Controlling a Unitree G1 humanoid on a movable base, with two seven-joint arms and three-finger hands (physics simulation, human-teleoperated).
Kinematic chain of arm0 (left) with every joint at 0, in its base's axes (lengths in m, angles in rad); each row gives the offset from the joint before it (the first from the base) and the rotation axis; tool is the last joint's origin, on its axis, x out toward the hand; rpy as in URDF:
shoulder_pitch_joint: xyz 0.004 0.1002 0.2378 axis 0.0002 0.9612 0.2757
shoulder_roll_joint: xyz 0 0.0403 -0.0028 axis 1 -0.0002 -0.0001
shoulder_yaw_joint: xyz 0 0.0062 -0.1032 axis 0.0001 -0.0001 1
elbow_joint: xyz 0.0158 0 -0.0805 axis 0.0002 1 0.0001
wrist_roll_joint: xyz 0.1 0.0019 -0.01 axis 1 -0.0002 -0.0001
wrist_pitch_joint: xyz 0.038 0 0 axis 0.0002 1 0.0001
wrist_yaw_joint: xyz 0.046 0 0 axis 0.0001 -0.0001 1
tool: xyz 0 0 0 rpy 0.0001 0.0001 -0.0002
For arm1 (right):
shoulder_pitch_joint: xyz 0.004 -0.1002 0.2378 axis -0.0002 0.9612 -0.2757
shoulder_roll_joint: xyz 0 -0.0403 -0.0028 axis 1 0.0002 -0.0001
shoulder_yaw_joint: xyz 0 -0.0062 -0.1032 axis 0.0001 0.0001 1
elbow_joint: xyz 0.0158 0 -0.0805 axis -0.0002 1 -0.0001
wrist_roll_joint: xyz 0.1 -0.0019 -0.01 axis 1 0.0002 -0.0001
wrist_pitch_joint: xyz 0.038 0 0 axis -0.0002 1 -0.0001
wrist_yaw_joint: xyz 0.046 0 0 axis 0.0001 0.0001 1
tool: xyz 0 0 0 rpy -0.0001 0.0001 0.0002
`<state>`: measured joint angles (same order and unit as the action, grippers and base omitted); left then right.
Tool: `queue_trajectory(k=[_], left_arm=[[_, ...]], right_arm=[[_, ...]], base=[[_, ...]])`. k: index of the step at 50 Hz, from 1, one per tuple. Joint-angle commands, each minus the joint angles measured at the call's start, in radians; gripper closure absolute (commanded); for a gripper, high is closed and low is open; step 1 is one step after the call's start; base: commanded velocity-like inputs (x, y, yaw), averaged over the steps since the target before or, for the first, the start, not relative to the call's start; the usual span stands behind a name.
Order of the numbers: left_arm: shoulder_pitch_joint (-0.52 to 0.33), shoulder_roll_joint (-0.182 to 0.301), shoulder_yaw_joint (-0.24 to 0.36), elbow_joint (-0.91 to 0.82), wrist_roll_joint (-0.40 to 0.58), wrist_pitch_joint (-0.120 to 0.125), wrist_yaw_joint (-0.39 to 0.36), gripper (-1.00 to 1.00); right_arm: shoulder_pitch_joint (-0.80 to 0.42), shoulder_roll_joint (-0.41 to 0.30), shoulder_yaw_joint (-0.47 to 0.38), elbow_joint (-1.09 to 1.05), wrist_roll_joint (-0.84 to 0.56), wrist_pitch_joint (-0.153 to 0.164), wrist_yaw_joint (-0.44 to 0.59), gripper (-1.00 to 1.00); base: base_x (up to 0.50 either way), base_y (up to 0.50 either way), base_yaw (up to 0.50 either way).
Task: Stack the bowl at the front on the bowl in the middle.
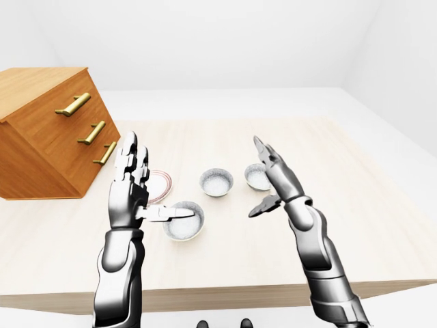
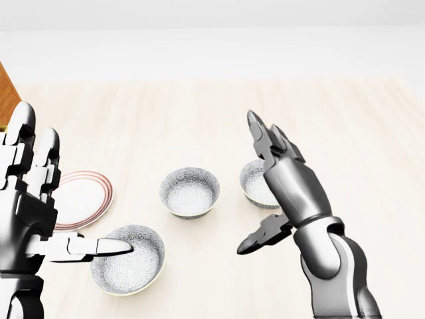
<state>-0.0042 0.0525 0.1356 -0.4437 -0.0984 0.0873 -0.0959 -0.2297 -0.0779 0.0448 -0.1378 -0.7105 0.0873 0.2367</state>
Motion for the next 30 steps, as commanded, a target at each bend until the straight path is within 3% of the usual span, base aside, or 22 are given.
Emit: queue_trajectory(k=[1,5,7,17,26,30], left_arm=[[0.011,-0.002,-0.002,-0.019,0.005,0.000,-0.009,-1.00],[0.014,-0.002,-0.002,-0.018,0.007,0.000,-0.014,-1.00],[0.016,-0.001,0.000,-0.008,0.007,0.000,-0.020,-1.00],[0.008,0.000,-0.004,0.025,0.014,0.000,-0.026,-1.00],[0.000,0.001,-0.004,0.052,0.018,0.000,-0.026,-1.00],[0.003,0.002,-0.002,0.055,0.017,0.000,-0.028,-1.00]], right_arm=[[-0.192,0.014,0.031,0.183,-0.309,0.000,0.165,-1.00],[-0.255,0.017,0.031,0.265,-0.359,0.000,0.186,-1.00],[-0.344,0.012,0.025,0.413,-0.372,0.000,0.188,-1.00],[-0.590,-0.037,0.004,0.923,-0.334,0.000,0.089,-1.00],[-0.710,-0.079,0.033,1.096,-0.379,0.000,0.197,-1.00],[-0.716,-0.091,0.061,1.090,-0.463,0.000,0.305,-1.00]], base=[[0.00,0.00,0.00],[0.00,0.00,0.00],[0.00,0.00,0.00],[0.00,0.00,0.00],[0.00,0.00,0.00],[0.00,0.00,0.00]])
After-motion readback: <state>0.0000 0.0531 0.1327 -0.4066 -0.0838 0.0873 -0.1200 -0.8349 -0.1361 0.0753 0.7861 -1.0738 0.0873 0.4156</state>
